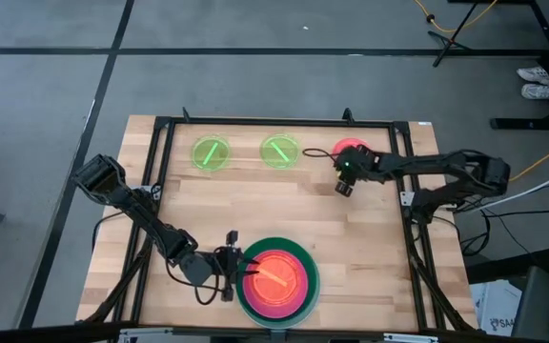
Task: Stack plastic plates
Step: Stack the light pink plate on top of the orange plate
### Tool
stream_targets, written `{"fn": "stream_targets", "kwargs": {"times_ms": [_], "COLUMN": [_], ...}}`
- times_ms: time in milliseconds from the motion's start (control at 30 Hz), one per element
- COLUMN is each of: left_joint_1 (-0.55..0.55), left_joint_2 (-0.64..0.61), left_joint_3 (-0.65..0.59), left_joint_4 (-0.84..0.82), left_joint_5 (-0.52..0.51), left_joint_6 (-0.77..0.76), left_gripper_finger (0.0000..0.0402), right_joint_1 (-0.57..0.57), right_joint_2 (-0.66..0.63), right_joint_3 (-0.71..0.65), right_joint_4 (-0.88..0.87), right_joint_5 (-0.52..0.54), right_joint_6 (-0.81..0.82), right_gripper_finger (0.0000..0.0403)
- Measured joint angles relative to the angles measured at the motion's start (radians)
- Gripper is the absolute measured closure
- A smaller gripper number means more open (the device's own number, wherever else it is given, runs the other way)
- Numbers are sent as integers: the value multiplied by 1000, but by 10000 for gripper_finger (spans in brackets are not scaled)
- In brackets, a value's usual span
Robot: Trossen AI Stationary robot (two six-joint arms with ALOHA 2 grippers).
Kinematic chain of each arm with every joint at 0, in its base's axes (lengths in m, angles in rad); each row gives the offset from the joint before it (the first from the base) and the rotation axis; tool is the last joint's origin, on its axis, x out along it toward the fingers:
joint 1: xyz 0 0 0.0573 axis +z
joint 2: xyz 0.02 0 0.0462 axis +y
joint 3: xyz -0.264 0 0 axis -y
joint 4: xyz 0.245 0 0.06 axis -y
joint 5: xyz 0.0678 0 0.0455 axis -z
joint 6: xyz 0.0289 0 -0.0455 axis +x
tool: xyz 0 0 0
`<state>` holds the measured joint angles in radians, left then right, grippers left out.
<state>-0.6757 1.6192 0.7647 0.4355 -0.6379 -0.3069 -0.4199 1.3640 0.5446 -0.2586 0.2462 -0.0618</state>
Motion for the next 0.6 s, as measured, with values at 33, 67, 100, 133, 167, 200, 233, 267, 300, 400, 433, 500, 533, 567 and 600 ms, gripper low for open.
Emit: {"fn": "stream_targets", "kwargs": {"times_ms": [33,67,100,133,167,200,233,267,300,400,433,500,533,567,600], "left_joint_1": [0,0,-1,-1,0,0,0,0,0,0,0,0,0,0,0], "left_joint_2": [0,0,0,0,0,0,0,0,0,0,0,0,0,0,0], "left_joint_3": [0,0,0,0,0,0,0,0,0,0,0,0,0,0,0], "left_joint_4": [0,0,0,0,0,0,0,0,0,0,-1,0,-1,0,-1], "left_joint_5": [3,3,4,4,4,4,4,4,2,2,2,1,1,1,1], "left_joint_6": [0,0,0,0,0,0,0,1,3,3,3,3,3,3,3], "left_gripper_finger": [308,308,308,308,308,308,308,308,308,308,308,308,308,308,308], "right_joint_1": [-11,-21,-28,-35,-41,-47,-53,-58,-63,-72,-71,-71,-70,-70,-70], "right_joint_2": [10,20,28,37,45,54,63,72,81,99,100,100,101,101,101], "right_joint_3": [0,0,0,0,0,0,0,0,0,2,2,2,2,2,2], "right_joint_4": [14,26,37,47,59,67,70,76,82,90,89,89,88,88,87], "right_joint_5": [-16,-21,-20,-21,-22,-23,-22,-18,-10,-2,-3,-4,-6,-6,-3], "right_joint_6": [-6,-18,-22,-24,-27,-34,-45,-52,-56,-66,-71,-77,-78,-80,-88], "right_gripper_finger": [268,270,273,275,278,280,283,286,289,306,315,338,352,367,382]}}
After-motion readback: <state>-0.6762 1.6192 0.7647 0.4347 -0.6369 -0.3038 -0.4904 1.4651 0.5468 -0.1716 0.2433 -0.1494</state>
